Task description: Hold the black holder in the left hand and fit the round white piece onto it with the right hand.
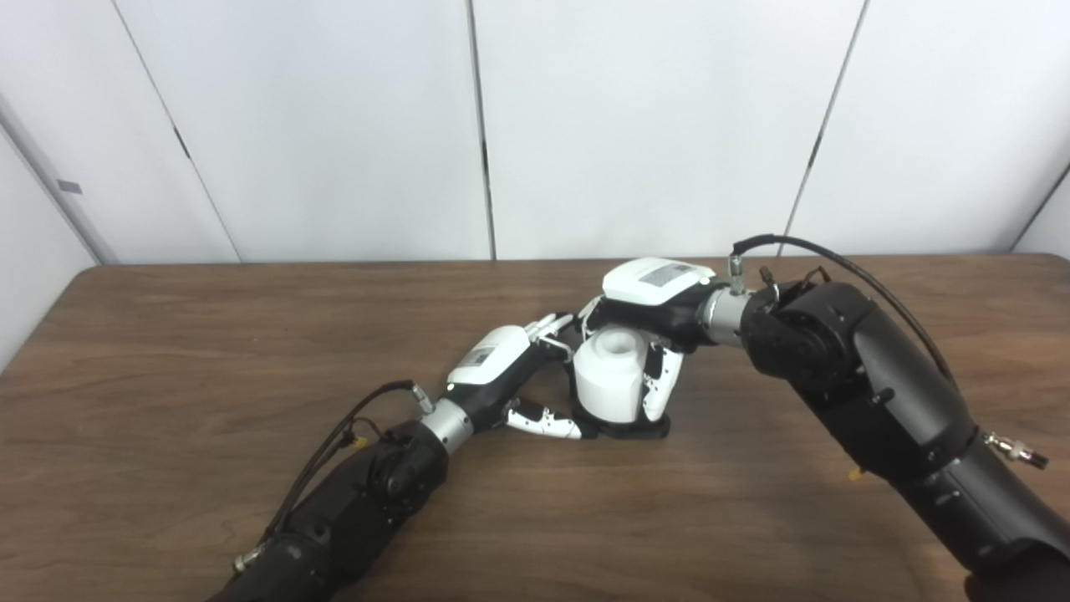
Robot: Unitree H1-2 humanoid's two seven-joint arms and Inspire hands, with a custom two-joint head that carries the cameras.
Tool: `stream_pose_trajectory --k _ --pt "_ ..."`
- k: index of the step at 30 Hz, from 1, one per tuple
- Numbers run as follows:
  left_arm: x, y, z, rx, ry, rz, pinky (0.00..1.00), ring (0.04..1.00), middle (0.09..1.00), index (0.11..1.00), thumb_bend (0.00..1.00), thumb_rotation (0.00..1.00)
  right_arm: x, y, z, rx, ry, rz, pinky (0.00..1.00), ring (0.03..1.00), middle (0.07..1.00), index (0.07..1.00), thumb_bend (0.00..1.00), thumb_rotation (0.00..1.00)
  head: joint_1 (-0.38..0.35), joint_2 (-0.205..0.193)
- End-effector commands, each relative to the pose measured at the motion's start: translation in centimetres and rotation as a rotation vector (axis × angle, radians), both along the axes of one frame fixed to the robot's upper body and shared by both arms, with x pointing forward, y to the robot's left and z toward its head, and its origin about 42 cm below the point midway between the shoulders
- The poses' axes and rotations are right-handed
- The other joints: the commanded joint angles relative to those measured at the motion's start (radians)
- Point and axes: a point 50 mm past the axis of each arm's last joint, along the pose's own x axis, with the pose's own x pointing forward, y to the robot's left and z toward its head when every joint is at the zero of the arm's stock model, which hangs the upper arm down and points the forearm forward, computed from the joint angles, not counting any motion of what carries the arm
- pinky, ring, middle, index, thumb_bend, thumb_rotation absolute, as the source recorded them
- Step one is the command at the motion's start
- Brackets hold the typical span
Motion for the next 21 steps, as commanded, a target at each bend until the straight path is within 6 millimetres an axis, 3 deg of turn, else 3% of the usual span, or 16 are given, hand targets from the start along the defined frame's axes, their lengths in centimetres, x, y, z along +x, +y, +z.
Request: stream_pose_trajectory --k 1,9,21 --pt "-2.8 -0.8 -4.0 0.133 0.135 -0.084 0.97 1.000 0.973 0.484 0.52 0.08 0.2 0.0 2.4 0.031 -0.077 0.003 0.82 0.839 0.856 0.932 0.91 0.18 0.000 0.000" --pt "-2.6 -0.6 -3.9 0.131 0.138 -0.085 0.97 1.000 0.971 0.484 0.52 0.08 0.3 -0.1 3.3 0.041 -0.105 -0.004 0.80 0.838 0.873 0.997 0.92 0.18 -0.003 -0.004" --pt "-2.4 -0.4 -3.9 0.141 0.124 -0.078 0.97 1.000 0.971 0.484 0.52 0.08 0.3 -0.6 4.6 0.070 -0.153 0.002 0.76 0.817 0.863 1.000 0.93 0.17 -0.004 -0.008"
